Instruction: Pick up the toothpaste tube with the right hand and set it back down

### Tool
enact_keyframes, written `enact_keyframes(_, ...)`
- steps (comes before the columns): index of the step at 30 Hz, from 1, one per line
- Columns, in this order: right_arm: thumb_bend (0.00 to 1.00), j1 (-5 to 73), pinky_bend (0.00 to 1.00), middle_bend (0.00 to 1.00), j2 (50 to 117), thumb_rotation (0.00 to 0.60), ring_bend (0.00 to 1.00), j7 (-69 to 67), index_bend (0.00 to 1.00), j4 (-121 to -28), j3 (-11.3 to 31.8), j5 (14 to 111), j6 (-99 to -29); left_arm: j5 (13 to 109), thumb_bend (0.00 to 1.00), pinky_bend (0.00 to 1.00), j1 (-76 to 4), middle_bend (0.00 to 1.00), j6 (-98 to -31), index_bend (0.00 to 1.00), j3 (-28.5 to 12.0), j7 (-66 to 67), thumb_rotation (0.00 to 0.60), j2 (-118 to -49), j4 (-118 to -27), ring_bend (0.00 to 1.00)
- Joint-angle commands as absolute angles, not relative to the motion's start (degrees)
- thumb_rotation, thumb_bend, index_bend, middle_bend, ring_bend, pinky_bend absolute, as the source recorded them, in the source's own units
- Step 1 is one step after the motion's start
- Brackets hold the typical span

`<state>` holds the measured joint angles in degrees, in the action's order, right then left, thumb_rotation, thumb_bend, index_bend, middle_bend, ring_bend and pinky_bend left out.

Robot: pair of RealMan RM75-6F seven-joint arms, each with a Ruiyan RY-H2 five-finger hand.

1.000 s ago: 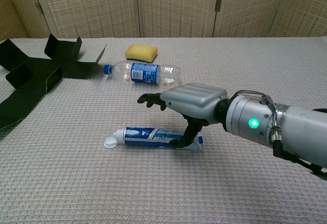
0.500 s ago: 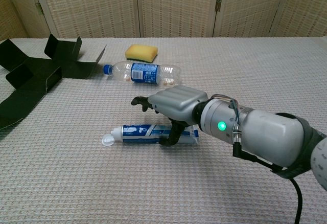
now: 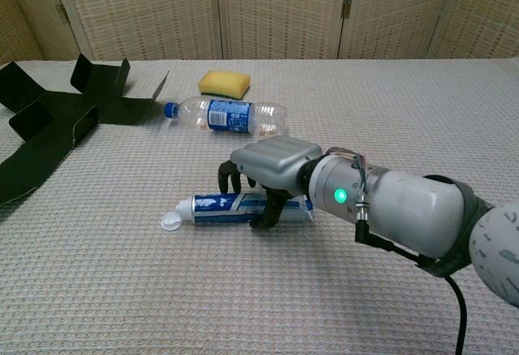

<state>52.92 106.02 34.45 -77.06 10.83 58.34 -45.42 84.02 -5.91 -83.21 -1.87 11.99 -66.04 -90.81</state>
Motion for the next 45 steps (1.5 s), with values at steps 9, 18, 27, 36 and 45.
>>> enact_keyframes(9, 0.35, 53.91, 0.27, 0.44, 106.76, 0.6, 0.4, 33.34, 0.46, -76.1, 10.04, 58.64, -45.53, 84.25, 0.19, 0.0, -6.02, 0.1, -83.04, 0.1, -1.74, 11.7, 0.6, -65.95, -90.6, 0.07)
enact_keyframes(18, 0.58, 53.87, 0.44, 0.55, 105.32, 0.6, 0.56, 30.28, 0.57, -77.46, 10.17, 60.23, -45.91, 85.69, 0.19, 0.0, -7.02, 0.1, -83.31, 0.1, -2.34, 11.32, 0.6, -65.54, -91.25, 0.07)
enact_keyframes(27, 0.65, 50.52, 0.51, 0.62, 99.05, 0.6, 0.63, 18.05, 0.66, -83.41, 10.65, 68.79, -49.98, 89.31, 0.19, 0.0, -11.86, 0.1, -80.95, 0.1, -4.44, 8.58, 0.6, -65.19, -93.53, 0.08)
enact_keyframes(36, 0.66, 46.58, 0.55, 0.65, 96.95, 0.6, 0.67, -6.87, 0.72, -82.3, 10.21, 79.86, -55.38, 91.85, 0.19, 0.0, -17.68, 0.1, -77.27, 0.09, -6.58, 9.96, 0.6, -66.69, -96.48, 0.09)
enact_keyframes(45, 0.68, 46.05, 0.57, 0.66, 98.38, 0.6, 0.69, -28.22, 0.74, -77.63, 9.69, 85.91, -58.6, 93.01, 0.19, 0.0, -21.78, 0.1, -74.65, 0.0, -7.52, 12.66, 0.6, -69.5, -99.3, 0.09)
